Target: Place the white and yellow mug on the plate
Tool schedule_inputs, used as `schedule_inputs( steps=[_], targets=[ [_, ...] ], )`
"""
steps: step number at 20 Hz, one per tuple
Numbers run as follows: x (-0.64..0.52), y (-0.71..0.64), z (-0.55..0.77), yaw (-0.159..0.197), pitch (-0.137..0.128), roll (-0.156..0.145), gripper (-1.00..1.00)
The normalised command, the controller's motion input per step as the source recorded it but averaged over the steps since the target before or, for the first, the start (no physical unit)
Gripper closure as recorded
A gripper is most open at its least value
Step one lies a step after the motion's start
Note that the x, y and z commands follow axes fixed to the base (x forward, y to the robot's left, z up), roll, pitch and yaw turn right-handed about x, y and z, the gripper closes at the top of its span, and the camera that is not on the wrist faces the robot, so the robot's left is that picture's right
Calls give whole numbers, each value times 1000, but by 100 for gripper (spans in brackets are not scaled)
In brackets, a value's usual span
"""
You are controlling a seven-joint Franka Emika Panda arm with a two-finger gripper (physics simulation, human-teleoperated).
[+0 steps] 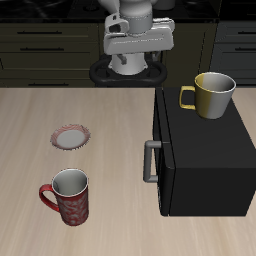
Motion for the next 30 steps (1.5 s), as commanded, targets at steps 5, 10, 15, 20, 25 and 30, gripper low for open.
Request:
schedule_inputs(
  steps=[5, 10, 15, 20, 25, 30],
  targets=[
    [80, 264, 298, -41, -48, 3, -100],
    [209, 458, 305, -41, -10, 15, -100],
    [265, 403, 285, -47, -41, -16, -100],
    [292, 381, 158, -20, -25, -16, -100],
    [277, 285, 189, 0, -48, -36, -100],
    [257, 118, 121, -36, -13, -53, -100]
  ],
)
